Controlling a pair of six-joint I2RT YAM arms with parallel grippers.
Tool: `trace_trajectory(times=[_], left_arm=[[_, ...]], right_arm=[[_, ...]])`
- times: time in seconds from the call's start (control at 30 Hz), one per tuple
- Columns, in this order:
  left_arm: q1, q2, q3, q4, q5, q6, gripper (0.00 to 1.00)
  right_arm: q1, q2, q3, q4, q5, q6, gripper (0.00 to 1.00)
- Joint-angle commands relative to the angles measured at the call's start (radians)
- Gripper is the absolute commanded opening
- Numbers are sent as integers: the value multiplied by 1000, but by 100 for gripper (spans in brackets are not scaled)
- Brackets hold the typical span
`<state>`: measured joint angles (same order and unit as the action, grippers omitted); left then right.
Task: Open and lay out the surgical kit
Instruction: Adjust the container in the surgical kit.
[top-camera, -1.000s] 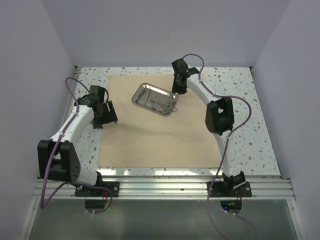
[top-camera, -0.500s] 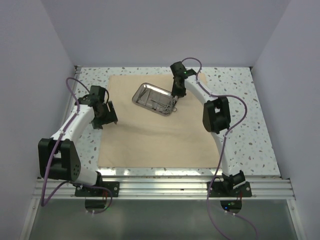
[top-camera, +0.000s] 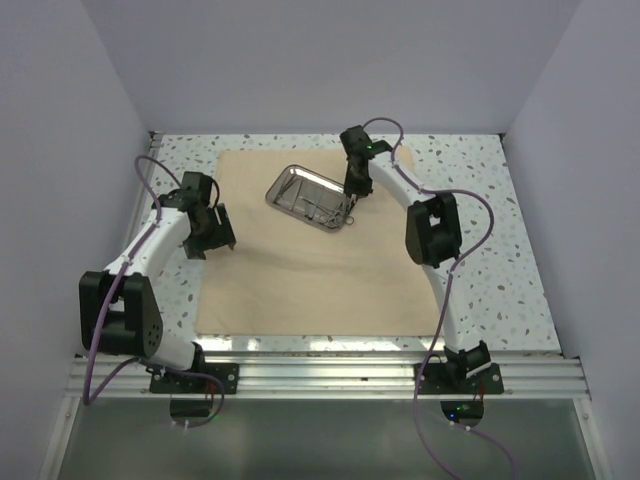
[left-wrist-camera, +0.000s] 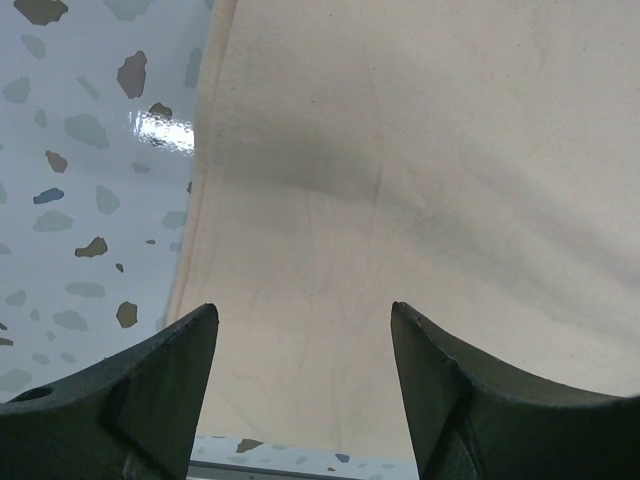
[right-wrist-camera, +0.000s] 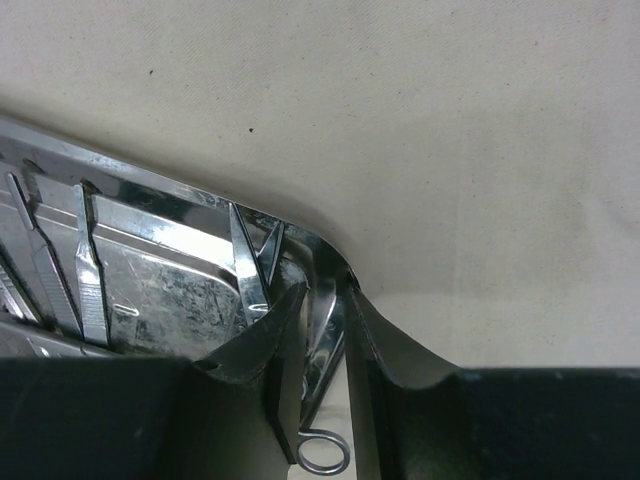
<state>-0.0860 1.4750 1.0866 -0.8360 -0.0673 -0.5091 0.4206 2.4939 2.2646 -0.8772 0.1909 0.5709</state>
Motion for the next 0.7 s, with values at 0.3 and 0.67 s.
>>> trace_trajectory(times=[0.3,0.67], left_arm=[[2,2,29,-6,-12,0,74],[2,-8,16,-3,-5,0,73]], right_arm=[[-6,-227,-94,73,44,9,30],[-6,-148,-69,0,47,15,70]])
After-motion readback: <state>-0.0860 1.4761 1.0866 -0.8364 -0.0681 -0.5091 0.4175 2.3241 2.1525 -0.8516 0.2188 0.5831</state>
